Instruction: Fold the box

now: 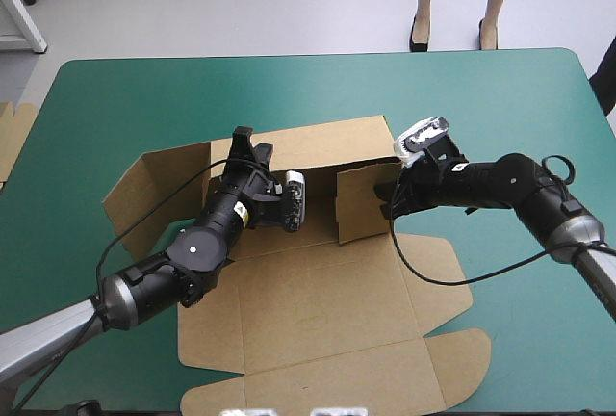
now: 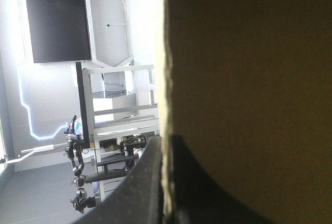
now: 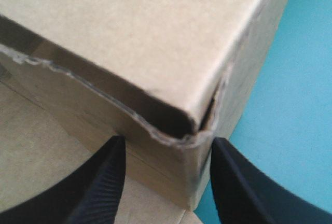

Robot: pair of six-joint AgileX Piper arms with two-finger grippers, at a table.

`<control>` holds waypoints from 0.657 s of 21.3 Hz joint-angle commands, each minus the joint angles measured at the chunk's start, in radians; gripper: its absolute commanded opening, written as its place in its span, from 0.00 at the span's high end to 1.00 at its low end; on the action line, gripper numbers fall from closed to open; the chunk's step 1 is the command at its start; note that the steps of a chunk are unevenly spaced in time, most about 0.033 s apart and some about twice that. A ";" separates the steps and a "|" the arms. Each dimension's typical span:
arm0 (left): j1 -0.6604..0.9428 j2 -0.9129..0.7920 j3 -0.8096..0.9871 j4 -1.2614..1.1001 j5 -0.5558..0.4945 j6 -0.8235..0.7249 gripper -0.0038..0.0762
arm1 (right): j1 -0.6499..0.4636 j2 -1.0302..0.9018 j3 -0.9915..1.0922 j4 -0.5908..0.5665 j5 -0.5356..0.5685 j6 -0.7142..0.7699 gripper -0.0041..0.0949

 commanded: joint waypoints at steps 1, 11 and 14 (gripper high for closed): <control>-0.006 -0.030 -0.027 0.040 0.016 -0.008 0.97 | 0.008 -0.031 -0.022 0.009 -0.097 -0.029 0.48; -0.006 -0.030 -0.027 0.051 0.016 -0.008 0.97 | 0.008 0.030 -0.022 0.146 -0.107 -0.126 0.48; -0.006 -0.030 -0.027 0.051 0.013 -0.008 0.97 | 0.008 0.034 -0.022 0.156 -0.120 -0.132 0.48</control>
